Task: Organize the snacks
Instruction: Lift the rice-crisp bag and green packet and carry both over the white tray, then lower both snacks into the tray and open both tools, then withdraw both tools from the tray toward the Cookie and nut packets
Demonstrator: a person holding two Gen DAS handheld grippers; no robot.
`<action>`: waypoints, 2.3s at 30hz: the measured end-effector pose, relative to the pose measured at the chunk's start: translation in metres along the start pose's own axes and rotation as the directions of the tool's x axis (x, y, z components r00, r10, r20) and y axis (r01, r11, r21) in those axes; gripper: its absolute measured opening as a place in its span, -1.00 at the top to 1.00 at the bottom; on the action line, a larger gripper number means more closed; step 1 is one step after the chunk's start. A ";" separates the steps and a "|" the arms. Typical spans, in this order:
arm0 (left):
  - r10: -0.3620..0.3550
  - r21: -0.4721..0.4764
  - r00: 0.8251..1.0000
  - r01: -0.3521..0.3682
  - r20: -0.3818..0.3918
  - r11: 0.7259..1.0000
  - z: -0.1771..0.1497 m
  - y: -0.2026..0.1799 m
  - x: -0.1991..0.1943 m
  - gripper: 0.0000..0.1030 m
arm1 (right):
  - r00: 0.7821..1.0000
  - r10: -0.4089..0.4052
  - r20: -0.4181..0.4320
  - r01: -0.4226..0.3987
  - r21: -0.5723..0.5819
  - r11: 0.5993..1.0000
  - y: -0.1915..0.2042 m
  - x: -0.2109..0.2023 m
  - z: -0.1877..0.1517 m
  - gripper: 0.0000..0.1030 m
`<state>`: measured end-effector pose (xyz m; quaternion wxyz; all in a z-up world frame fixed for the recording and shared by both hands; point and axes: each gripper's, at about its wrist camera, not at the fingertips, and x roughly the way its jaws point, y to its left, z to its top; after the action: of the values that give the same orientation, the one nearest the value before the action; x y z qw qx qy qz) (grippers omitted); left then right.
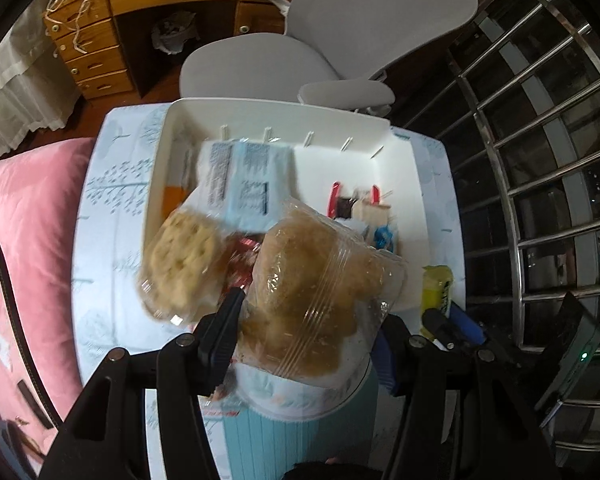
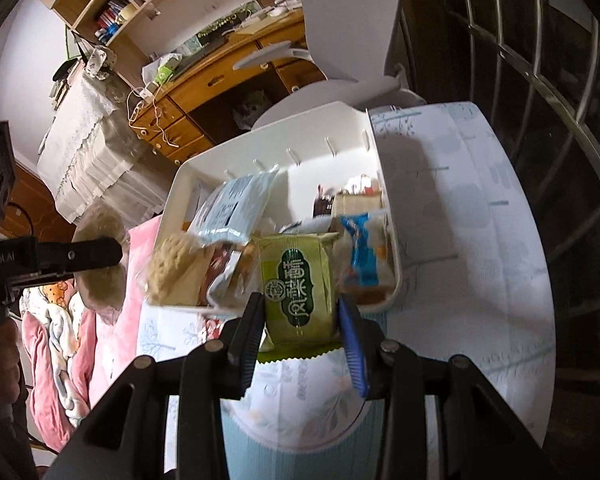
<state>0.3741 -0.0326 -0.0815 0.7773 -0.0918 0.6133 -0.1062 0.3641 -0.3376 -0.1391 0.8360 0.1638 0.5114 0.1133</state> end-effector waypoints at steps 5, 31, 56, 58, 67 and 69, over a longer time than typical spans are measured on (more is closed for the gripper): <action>-0.018 0.022 1.000 0.018 0.005 1.000 0.016 -0.009 0.028 -0.09 | 0.999 0.009 0.042 -0.007 -0.036 0.999 -0.010 0.018 0.008 0.28; -0.058 -0.031 0.998 0.059 0.026 0.998 -0.025 0.011 0.020 -0.53 | 0.995 0.031 0.098 -0.036 0.043 0.998 -0.008 0.014 0.004 -0.44; -0.114 0.091 0.994 0.113 -0.005 0.989 -0.100 0.109 -0.047 -0.69 | 0.967 -0.150 0.205 0.124 0.136 0.983 0.096 -0.027 -0.087 -0.66; -0.114 0.088 0.993 0.116 -0.030 0.989 -0.099 0.120 -0.043 -0.69 | 0.965 -0.165 0.203 0.140 0.134 0.981 0.108 -0.019 -0.099 -0.66; -0.090 0.139 0.989 0.106 -0.120 0.985 -0.099 0.148 -0.021 -0.73 | 0.959 -0.191 0.207 0.163 0.143 0.976 0.151 0.012 -0.151 -0.66; -0.085 0.139 0.987 0.104 -0.138 0.985 -0.097 0.151 -0.015 -0.74 | 0.955 -0.207 0.213 0.182 0.129 0.975 0.159 0.019 -0.161 -0.66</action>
<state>0.2841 0.1157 -0.1314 0.7338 -0.0568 0.6487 -0.1935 0.2259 -0.1586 -0.1609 0.8856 0.1691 0.4322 -0.0166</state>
